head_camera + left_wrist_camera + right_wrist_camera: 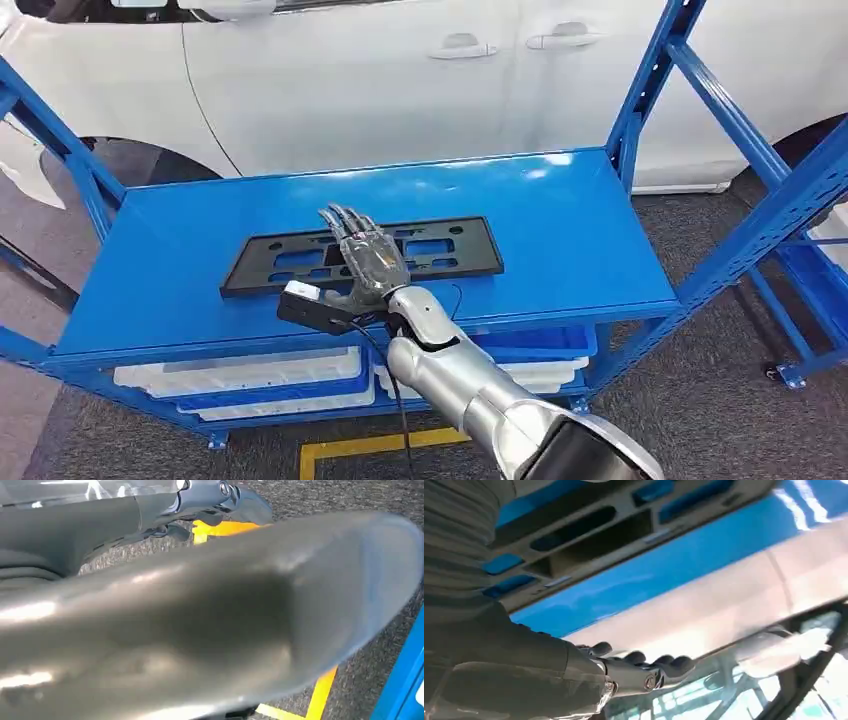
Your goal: Take the parts from the cabinet and place them on the table.
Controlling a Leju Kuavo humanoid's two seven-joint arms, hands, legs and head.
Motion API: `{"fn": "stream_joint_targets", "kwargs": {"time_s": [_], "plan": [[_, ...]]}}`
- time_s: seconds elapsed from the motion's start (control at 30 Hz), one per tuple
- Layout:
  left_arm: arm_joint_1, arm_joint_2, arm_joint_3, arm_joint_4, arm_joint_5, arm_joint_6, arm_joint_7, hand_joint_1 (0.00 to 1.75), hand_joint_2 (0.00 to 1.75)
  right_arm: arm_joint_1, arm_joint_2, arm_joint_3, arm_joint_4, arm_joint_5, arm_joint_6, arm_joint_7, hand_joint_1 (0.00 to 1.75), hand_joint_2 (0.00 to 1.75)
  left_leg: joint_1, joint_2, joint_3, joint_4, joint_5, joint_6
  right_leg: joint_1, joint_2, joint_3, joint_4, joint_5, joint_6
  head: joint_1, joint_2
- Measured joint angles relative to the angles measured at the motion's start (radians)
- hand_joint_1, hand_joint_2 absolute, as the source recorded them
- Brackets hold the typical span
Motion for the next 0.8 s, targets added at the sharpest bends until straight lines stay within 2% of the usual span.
{"fn": "stream_joint_targets", "kwargs": {"time_s": [0.07,0.1,0.13,0.17,0.2,0.23,0.27,0.3,0.33,0.4,0.47,0.5,0.57,0.6,0.63,0.67,0.7,0.73,0.77,0.8], "plan": [[0.000,0.000,0.000,0.000,0.002,-0.002,0.000,0.00,0.00,0.014,0.002,-0.011,-0.050,-0.043,0.056,-0.016,0.00,1.75,0.000,0.000,-0.080,0.180,-0.082,-0.007,0.003,0.000,0.000,0.001,-0.001,-0.003,0.000,0.000],[0.002,0.000,0.000,0.000,0.002,-0.003,0.000,0.00,0.00,0.023,0.002,-0.014,-0.065,-0.052,0.075,-0.019,0.00,1.75,0.000,0.000,-0.112,0.248,-0.102,-0.007,0.006,0.000,0.000,0.001,-0.003,-0.005,0.000,0.000],[0.004,0.000,0.000,0.000,0.002,-0.005,0.000,0.00,0.00,0.033,0.002,-0.016,-0.080,-0.067,0.099,-0.024,0.00,1.75,0.000,0.000,-0.126,0.269,-0.098,-0.005,0.007,0.001,0.001,0.001,-0.005,-0.006,0.000,0.000],[0.006,0.000,-0.001,0.000,0.003,-0.006,0.000,0.00,0.00,0.042,0.002,-0.019,-0.096,-0.083,0.121,-0.029,0.00,1.75,0.000,0.000,-0.114,0.241,-0.072,-0.002,0.009,0.003,0.004,0.001,-0.008,-0.006,0.000,0.000],[0.006,0.000,-0.001,0.000,0.003,-0.007,0.000,0.00,0.00,0.048,0.002,-0.020,-0.117,-0.102,0.142,-0.037,0.00,1.75,-0.001,0.000,-0.081,0.171,-0.030,0.003,0.010,0.005,0.009,0.002,-0.012,-0.006,0.000,0.000],[0.006,0.000,-0.002,0.000,0.004,-0.008,0.000,0.00,0.00,0.052,0.003,-0.020,-0.133,-0.117,0.159,-0.045,0.00,1.75,-0.003,-0.001,-0.033,0.071,0.021,0.012,0.012,0.007,0.017,0.001,-0.017,-0.005,0.000,0.000],[0.006,0.000,-0.002,0.000,0.006,-0.008,0.000,0.00,0.00,0.054,0.005,-0.020,-0.148,-0.131,0.172,-0.053,0.00,1.75,-0.007,-0.001,0.009,-0.022,0.059,0.024,0.011,0.007,0.022,0.000,-0.024,-0.003,0.001,0.000],[0.006,0.002,-0.002,0.003,0.006,-0.009,0.000,0.00,0.00,0.056,0.005,-0.020,-0.162,-0.143,0.186,-0.061,0.00,1.75,-0.014,-0.003,0.026,-0.032,0.041,0.031,0.017,0.007,0.020,0.001,-0.027,0.003,0.004,0.000],[0.003,0.001,-0.002,0.003,0.006,-0.009,0.000,0.00,0.00,0.061,0.005,-0.020,-0.175,-0.151,0.198,-0.065,0.00,1.75,-0.018,-0.002,0.030,-0.052,0.037,0.034,0.012,0.009,0.016,0.001,-0.027,0.010,0.001,0.000],[0.003,0.001,-0.003,0.003,0.009,-0.009,0.000,0.00,0.00,0.073,0.008,-0.018,-0.200,-0.161,0.217,-0.067,0.00,1.75,-0.021,-0.003,0.026,-0.052,0.030,0.041,0.009,0.008,0.019,-0.007,-0.028,0.019,0.003,0.000],[0.005,-0.001,-0.005,0.003,0.010,-0.009,0.000,0.00,0.00,0.080,0.011,-0.011,-0.226,-0.164,0.228,-0.069,0.00,1.75,-0.009,0.000,0.049,-0.081,0.033,0.048,0.011,0.006,0.029,-0.004,-0.040,0.032,0.005,0.000],[0.005,-0.002,-0.006,0.003,0.011,-0.009,0.001,0.00,0.00,0.079,0.011,-0.007,-0.234,-0.165,0.231,-0.069,0.00,1.75,-0.009,0.001,0.056,-0.086,0.031,0.055,0.011,0.005,0.009,0.039,-0.063,0.034,0.005,0.000],[0.003,-0.002,-0.006,0.003,0.015,-0.008,0.001,0.00,0.00,0.084,0.008,-0.002,-0.240,-0.165,0.231,-0.067,0.00,1.75,-0.010,0.001,0.060,-0.085,0.026,0.061,0.007,0.005,-0.082,0.197,-0.130,0.040,0.005,0.000],[0.002,-0.002,-0.007,0.003,0.015,-0.008,0.001,0.00,0.00,0.090,0.006,0.001,-0.241,-0.165,0.232,-0.067,0.00,1.75,-0.010,0.000,0.060,-0.084,0.024,0.062,0.006,0.005,-0.132,0.275,-0.151,0.043,0.005,0.000],[0.002,-0.002,-0.007,0.003,0.015,-0.008,0.001,0.00,0.00,0.094,0.005,0.005,-0.241,-0.167,0.232,-0.066,0.00,1.75,-0.010,0.000,0.060,-0.083,0.022,0.061,0.005,0.005,-0.162,0.311,-0.148,0.046,0.005,0.000],[0.004,-0.002,-0.007,0.003,0.016,-0.008,0.002,0.00,0.00,0.097,0.003,0.009,-0.241,-0.169,0.231,-0.065,0.00,1.75,-0.010,-0.002,0.062,-0.080,0.018,0.059,0.004,0.005,-0.166,0.292,-0.114,0.047,0.005,0.000],[0.005,-0.002,-0.008,0.003,0.017,-0.006,0.004,0.00,0.00,0.097,0.003,0.013,-0.241,-0.170,0.230,-0.065,0.00,1.75,-0.010,-0.002,0.064,-0.075,0.014,0.056,0.002,0.005,-0.146,0.231,-0.066,0.046,0.005,0.000],[0.005,-0.004,-0.008,0.003,0.018,-0.006,0.004,0.00,0.00,0.096,0.003,0.018,-0.242,-0.172,0.228,-0.065,0.00,1.75,-0.010,-0.003,0.067,-0.070,0.009,0.054,0.001,0.005,-0.107,0.137,-0.010,0.043,0.005,0.000],[0.004,-0.005,-0.008,0.003,0.019,-0.005,0.004,0.00,0.00,0.096,0.003,0.022,-0.245,-0.174,0.227,-0.065,0.00,1.75,-0.010,-0.004,0.069,-0.065,0.004,0.050,0.001,0.004,-0.069,0.049,0.034,0.039,0.005,0.000],[0.004,-0.006,-0.008,0.003,0.019,-0.005,0.004,0.00,0.00,0.096,0.003,0.026,-0.246,-0.174,0.225,-0.065,0.00,1.75,-0.013,-0.005,0.066,-0.059,0.000,0.044,0.004,0.003,-0.058,0.020,0.024,0.032,0.004,0.000]]}}
